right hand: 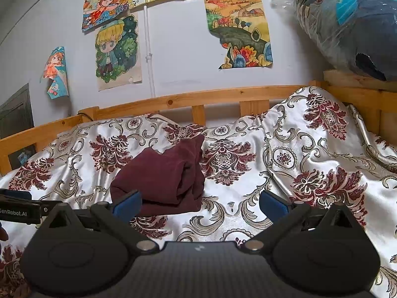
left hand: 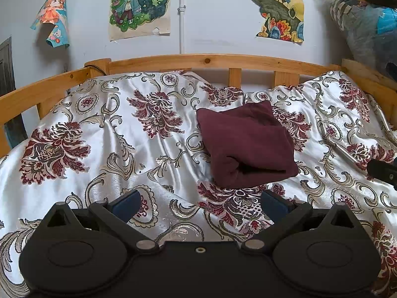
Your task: Fold small clothes
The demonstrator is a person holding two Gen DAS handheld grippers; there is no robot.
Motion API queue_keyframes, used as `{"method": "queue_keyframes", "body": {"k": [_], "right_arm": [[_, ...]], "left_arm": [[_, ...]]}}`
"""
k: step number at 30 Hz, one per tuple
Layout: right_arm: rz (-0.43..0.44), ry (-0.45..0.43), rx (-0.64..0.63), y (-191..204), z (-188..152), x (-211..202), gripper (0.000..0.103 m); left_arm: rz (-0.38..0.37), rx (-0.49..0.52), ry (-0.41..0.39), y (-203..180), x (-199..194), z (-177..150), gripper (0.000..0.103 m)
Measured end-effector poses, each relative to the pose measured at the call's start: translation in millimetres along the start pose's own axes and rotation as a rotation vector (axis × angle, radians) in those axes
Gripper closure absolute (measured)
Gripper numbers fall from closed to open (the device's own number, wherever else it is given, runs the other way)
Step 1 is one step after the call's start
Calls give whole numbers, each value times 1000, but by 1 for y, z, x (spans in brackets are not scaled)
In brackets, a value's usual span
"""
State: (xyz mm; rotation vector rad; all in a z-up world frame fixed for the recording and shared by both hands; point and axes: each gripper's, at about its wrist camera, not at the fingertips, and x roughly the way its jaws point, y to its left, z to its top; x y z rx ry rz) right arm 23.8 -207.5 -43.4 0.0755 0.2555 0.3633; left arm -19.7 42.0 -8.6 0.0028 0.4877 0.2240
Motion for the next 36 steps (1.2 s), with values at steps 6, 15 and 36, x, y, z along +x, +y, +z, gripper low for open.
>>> {"method": "queue_keyframes", "body": {"k": [6,15,36], "right_arm": [[0,0,1,0,0,0,0],[-1,0,1,0,0,0,0],[-2,0,5,-1,0,0,0]], "left_arm": [[-1,0,0,0,0,0,1],[-3,-8,-1,0,-1,-1,1],[-7,-22,3,0,-1,-1,1]]}}
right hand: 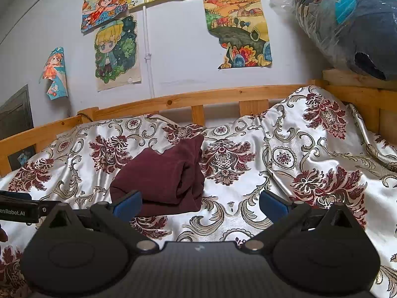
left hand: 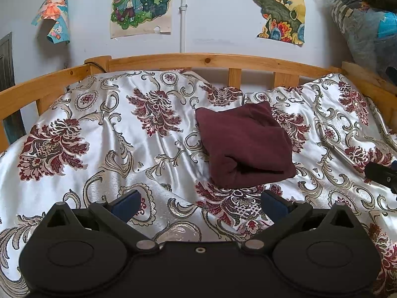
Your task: Fold small clothes
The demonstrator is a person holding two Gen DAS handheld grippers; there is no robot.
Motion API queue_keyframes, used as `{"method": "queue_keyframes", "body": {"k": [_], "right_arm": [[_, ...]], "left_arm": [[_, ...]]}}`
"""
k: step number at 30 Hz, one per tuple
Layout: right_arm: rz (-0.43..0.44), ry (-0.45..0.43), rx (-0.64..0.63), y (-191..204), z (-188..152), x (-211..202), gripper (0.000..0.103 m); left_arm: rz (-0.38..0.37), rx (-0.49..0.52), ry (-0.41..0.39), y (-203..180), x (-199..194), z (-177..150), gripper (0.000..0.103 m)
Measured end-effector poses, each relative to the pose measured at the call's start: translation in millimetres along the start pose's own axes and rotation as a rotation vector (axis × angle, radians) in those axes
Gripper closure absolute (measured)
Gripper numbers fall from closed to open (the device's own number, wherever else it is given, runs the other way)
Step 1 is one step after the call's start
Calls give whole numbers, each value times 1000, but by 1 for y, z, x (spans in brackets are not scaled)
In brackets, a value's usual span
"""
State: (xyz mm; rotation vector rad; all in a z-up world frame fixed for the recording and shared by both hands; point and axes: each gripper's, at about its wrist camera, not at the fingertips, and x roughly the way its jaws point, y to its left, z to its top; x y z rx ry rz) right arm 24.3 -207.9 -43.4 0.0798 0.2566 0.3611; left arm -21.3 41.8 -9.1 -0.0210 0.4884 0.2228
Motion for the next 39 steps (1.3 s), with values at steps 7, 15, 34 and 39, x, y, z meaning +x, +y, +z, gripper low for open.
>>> {"method": "queue_keyframes", "body": {"k": [7,15,34,39], "right_arm": [[1,0,0,0,0,0,0],[1,0,1,0,0,0,0],[-2,8,3,0,-2,2,0],[-5,11,4,0,-3,2,0]], "left_arm": [[1,-2,2,-1,0,0,1],[0,-2,2,-1,-1,-1,1],[30,-8,22,-1,2,-2,1],[26,4,21,-3,1,-2,1]]}}
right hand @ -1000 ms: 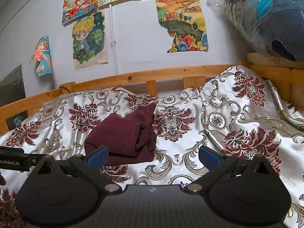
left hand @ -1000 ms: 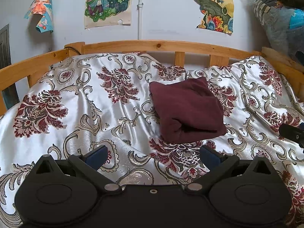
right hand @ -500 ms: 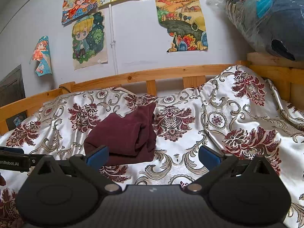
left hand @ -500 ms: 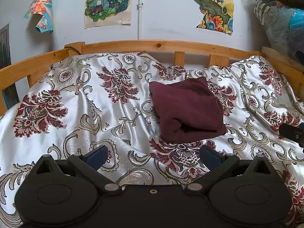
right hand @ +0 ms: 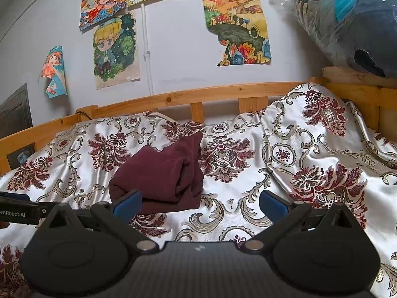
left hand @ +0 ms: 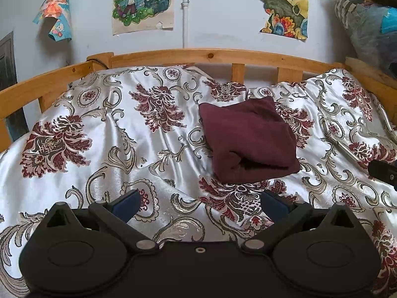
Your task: Fold small clothes
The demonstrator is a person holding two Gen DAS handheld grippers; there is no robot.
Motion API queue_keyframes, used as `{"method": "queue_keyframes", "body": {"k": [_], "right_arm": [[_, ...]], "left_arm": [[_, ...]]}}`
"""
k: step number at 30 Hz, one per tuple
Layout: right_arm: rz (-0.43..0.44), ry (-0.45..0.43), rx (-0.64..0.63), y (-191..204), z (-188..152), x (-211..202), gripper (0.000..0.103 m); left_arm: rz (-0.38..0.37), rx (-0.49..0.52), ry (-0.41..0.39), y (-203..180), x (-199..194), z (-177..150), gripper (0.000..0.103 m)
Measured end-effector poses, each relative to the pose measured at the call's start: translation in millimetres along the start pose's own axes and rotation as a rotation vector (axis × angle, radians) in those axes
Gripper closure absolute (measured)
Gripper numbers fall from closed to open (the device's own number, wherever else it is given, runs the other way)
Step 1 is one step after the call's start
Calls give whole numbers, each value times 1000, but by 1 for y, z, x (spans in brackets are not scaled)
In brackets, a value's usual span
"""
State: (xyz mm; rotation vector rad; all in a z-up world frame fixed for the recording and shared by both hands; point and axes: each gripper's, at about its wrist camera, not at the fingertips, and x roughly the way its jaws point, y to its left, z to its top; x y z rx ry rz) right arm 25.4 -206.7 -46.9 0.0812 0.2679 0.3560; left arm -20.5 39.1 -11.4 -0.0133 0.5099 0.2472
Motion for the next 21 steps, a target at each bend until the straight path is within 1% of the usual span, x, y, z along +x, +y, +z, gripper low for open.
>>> {"method": "queue_keyframes", "body": {"k": [8,21], "right_arm": [[0,1,0,0,0,0,0],[-2,21,-1,3,-2,1,0]], "left_arm": [[24,-3,3,1,1,0,1],[18,6,12,1,1,0,1]]}}
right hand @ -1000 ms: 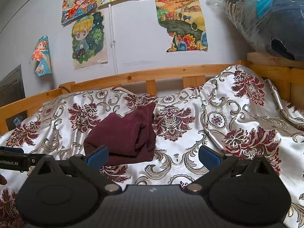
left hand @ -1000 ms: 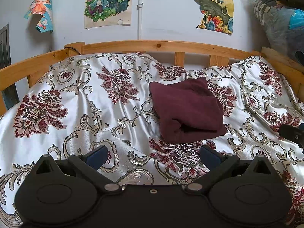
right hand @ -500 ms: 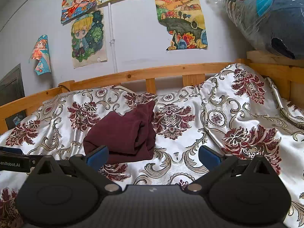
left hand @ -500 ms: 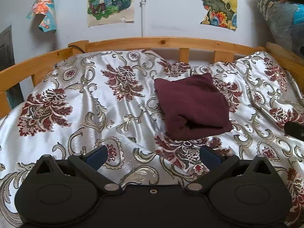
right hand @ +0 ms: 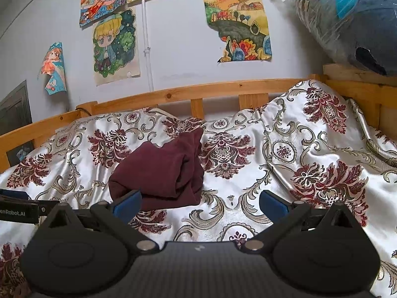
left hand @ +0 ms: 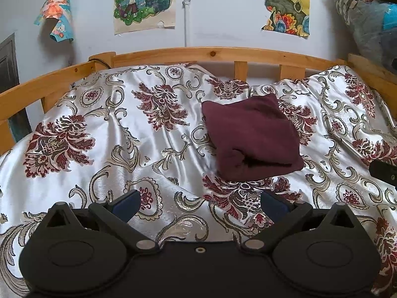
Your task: Fold small clothes
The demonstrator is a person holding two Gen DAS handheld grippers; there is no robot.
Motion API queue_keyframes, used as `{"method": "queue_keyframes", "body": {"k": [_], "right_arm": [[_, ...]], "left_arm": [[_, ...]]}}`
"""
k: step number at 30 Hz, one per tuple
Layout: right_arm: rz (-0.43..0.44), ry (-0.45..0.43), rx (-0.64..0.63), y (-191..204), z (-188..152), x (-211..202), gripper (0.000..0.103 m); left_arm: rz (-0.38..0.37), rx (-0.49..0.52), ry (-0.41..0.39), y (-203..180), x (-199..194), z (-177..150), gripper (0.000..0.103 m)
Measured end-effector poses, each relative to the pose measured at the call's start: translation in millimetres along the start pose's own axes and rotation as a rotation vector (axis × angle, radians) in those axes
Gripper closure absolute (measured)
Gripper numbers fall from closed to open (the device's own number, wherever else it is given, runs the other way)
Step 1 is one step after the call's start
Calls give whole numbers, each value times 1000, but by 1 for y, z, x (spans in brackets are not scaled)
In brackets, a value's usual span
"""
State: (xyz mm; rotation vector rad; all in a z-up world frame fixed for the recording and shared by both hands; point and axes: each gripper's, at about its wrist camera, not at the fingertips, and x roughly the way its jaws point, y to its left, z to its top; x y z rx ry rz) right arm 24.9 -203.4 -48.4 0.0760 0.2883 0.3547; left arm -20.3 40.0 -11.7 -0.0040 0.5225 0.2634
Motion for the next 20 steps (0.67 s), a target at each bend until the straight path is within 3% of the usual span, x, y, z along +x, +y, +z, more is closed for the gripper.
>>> {"method": "queue_keyframes", "body": {"k": [15,20], "right_arm": [[2,21,-8,3,-1,3,0],[-37,76,-20,6,-3,9,0]], "left_arm": [[-3,7,2,-1,0,0,1],[-2,11,15,1,2,1,1]]}}
